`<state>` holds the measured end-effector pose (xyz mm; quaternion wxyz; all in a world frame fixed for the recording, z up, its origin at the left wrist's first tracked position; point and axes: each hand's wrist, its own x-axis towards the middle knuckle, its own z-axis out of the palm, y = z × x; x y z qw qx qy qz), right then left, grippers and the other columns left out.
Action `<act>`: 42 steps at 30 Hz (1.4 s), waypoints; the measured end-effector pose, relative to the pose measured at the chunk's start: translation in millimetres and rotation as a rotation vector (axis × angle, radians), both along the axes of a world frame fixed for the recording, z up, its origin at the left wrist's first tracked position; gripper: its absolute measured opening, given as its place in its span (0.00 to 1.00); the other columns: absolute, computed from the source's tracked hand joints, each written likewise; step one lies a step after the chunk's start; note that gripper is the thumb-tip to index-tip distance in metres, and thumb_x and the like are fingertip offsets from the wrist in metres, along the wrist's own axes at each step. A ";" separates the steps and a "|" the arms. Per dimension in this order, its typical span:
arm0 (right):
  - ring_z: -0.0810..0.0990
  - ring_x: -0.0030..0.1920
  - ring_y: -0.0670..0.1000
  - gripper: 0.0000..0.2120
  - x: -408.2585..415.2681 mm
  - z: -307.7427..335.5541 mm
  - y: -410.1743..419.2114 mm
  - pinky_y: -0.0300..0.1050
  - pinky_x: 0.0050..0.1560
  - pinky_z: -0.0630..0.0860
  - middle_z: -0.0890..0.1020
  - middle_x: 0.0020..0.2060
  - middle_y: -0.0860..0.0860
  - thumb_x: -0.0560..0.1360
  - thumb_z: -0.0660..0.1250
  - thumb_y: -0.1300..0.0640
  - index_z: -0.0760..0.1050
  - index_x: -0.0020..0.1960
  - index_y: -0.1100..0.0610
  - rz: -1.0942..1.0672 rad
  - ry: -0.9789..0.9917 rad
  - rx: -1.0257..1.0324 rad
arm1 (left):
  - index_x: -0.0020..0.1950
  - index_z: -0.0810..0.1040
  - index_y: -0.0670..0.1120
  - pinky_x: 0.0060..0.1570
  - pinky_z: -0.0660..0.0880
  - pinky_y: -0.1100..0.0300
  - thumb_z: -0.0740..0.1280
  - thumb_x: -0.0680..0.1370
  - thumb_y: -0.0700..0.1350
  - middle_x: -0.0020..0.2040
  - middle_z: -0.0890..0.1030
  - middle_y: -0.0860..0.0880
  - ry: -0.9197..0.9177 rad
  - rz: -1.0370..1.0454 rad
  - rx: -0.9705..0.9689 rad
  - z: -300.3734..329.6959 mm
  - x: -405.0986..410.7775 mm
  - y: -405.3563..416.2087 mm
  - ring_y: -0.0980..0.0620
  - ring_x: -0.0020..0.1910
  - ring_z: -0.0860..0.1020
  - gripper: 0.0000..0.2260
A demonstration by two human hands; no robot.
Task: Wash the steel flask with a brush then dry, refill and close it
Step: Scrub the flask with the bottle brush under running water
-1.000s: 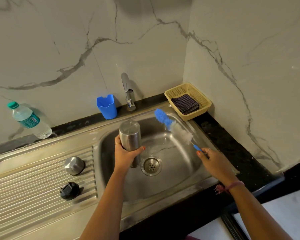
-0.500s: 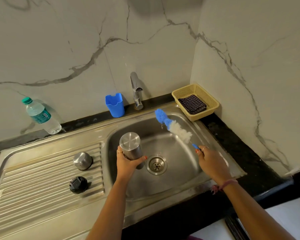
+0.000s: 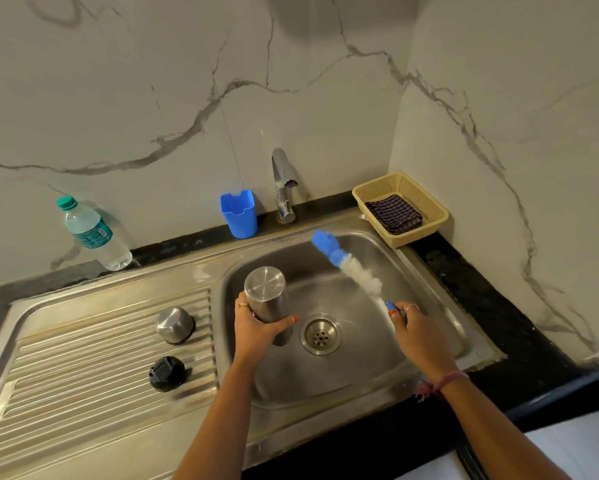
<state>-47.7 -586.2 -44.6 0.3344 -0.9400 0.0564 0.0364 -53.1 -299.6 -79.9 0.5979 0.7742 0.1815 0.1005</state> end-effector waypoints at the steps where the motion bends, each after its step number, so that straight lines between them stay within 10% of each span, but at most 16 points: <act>1: 0.75 0.33 0.44 0.15 2.0 -1.1 0.2 0.37 0.30 0.66 0.76 0.33 0.45 0.82 0.55 0.51 0.73 0.63 0.56 -0.005 0.020 0.019 | 0.63 0.68 0.56 0.60 0.77 0.49 0.87 0.55 0.45 0.60 0.77 0.49 0.005 -0.003 0.005 -0.3 0.0 0.8 0.52 0.58 0.78 0.43; 6: 0.75 0.31 0.51 0.10 7.4 0.4 1.2 0.50 0.31 0.74 0.77 0.34 0.53 0.81 0.57 0.55 0.73 0.55 0.59 -0.041 -0.163 0.306 | 0.66 0.69 0.52 0.60 0.78 0.48 0.86 0.51 0.54 0.60 0.78 0.51 0.020 -0.002 0.022 -4.3 2.6 6.6 0.53 0.58 0.78 0.47; 13: 0.79 0.36 0.47 0.08 28.8 8.3 -5.5 0.38 0.34 0.73 0.78 0.41 0.48 0.78 0.64 0.61 0.69 0.56 0.55 -0.037 -0.305 0.367 | 0.63 0.64 0.52 0.55 0.72 0.60 0.85 0.59 0.40 0.60 0.73 0.50 0.032 -0.045 0.124 7.9 21.8 0.4 0.56 0.55 0.74 0.41; 42: 0.79 0.35 0.49 0.07 57.0 -43.7 -5.6 0.44 0.33 0.78 0.80 0.36 0.48 0.76 0.66 0.48 0.76 0.50 0.51 -0.223 -0.175 0.341 | 0.82 0.43 0.54 0.72 0.62 0.36 0.82 0.54 0.60 0.76 0.66 0.51 0.106 -0.254 0.294 49.9 193.2 -48.6 0.45 0.75 0.63 0.67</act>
